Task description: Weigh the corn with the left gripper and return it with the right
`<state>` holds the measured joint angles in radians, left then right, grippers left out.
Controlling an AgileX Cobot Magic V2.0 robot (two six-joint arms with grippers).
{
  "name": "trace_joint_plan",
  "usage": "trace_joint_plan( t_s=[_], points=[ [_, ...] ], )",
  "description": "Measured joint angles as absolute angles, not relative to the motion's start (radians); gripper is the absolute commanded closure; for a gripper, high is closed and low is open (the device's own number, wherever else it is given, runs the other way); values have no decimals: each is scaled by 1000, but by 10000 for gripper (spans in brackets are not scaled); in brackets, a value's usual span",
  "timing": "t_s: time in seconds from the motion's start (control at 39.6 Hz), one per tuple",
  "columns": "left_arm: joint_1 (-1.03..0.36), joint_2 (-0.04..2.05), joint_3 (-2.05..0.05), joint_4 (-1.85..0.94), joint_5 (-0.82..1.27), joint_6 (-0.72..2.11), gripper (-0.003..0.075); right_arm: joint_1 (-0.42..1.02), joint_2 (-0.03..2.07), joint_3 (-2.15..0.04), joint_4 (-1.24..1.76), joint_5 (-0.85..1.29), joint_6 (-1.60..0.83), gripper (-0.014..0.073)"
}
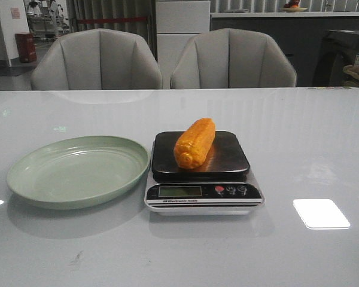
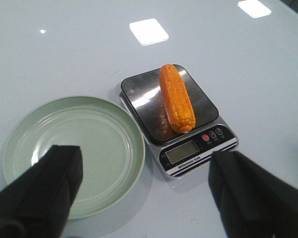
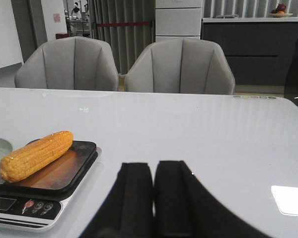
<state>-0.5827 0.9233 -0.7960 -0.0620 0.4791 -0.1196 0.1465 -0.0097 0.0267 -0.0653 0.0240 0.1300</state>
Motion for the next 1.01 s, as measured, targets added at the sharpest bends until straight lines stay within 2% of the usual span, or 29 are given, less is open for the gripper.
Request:
trace_joint_plan(
  t_s=[0.63, 0.73, 0.91, 1.01],
  points=[
    [-583, 247, -380, 0, 492, -118, 159, 146, -10, 27, -65, 24, 130, 427],
    [-583, 177, -371, 6, 492, -118, 251, 146, -10, 27, -65, 24, 130, 427],
    [-583, 142, -371, 35, 524, -118, 624, 146, -10, 27, -65, 24, 130, 427],
    [-583, 142, -371, 41, 531, -118, 580, 146, -10, 27, -65, 22, 130, 427]
  ],
)
